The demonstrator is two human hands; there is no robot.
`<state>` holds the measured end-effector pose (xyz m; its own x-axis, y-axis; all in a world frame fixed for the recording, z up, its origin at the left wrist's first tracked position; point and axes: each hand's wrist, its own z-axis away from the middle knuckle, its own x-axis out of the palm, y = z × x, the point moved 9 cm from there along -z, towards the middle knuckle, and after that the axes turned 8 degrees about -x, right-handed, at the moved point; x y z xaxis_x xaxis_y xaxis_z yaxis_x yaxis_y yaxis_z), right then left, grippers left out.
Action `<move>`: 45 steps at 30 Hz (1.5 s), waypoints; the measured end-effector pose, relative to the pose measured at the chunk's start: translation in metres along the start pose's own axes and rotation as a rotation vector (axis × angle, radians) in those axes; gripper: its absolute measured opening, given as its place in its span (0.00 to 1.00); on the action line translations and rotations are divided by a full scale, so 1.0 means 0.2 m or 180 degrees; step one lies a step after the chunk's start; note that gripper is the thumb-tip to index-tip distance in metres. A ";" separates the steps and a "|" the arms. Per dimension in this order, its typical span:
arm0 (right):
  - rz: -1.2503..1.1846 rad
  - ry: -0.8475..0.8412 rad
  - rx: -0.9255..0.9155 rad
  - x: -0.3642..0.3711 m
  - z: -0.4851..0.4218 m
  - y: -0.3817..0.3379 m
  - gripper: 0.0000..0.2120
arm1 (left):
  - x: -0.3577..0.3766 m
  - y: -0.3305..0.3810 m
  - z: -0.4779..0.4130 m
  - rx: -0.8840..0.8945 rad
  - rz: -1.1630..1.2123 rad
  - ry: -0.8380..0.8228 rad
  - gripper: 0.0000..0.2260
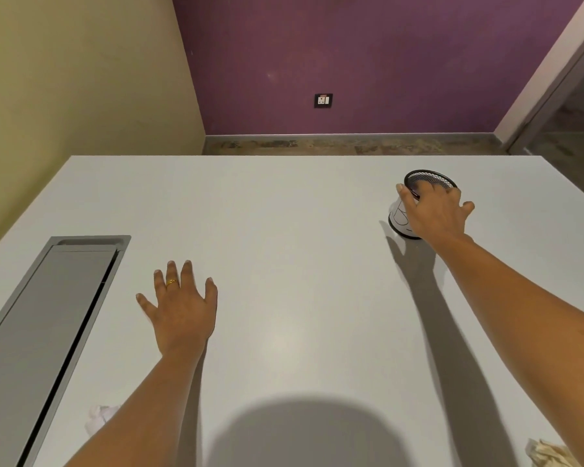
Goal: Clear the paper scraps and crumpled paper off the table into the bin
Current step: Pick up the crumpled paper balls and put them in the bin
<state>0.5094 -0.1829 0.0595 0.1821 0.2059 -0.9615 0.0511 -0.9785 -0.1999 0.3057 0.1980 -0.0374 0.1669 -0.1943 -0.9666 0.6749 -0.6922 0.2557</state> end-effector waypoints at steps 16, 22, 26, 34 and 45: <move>-0.0452 0.0436 -0.0337 -0.15 0.63 0.02 0.21 | 0.00 0.10 0.38 0.0410 -0.0018 -0.0065 0.23; -0.0099 -0.0329 -0.0375 -0.01 1.06 0.11 0.22 | 0.06 0.19 0.76 0.0702 -0.0171 -0.0282 0.25; 0.0326 -0.0562 -0.0245 -0.05 1.27 0.29 0.23 | 0.07 0.19 0.98 0.0827 -0.0073 -0.0394 0.25; 0.0164 -0.0838 0.0211 -0.14 1.56 0.58 0.26 | 0.05 0.13 1.30 0.0828 0.0054 -0.0489 0.24; -0.0541 -0.0697 0.0029 -0.11 1.70 0.57 0.22 | 0.00 0.04 1.44 0.0869 -0.0096 -0.0608 0.24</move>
<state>0.1777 -0.3032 -0.0060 -0.0452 0.3604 -0.9317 0.0539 -0.9304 -0.3625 0.1031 -0.0078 -0.0317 -0.0053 -0.2799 -0.9600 0.4557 -0.8552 0.2468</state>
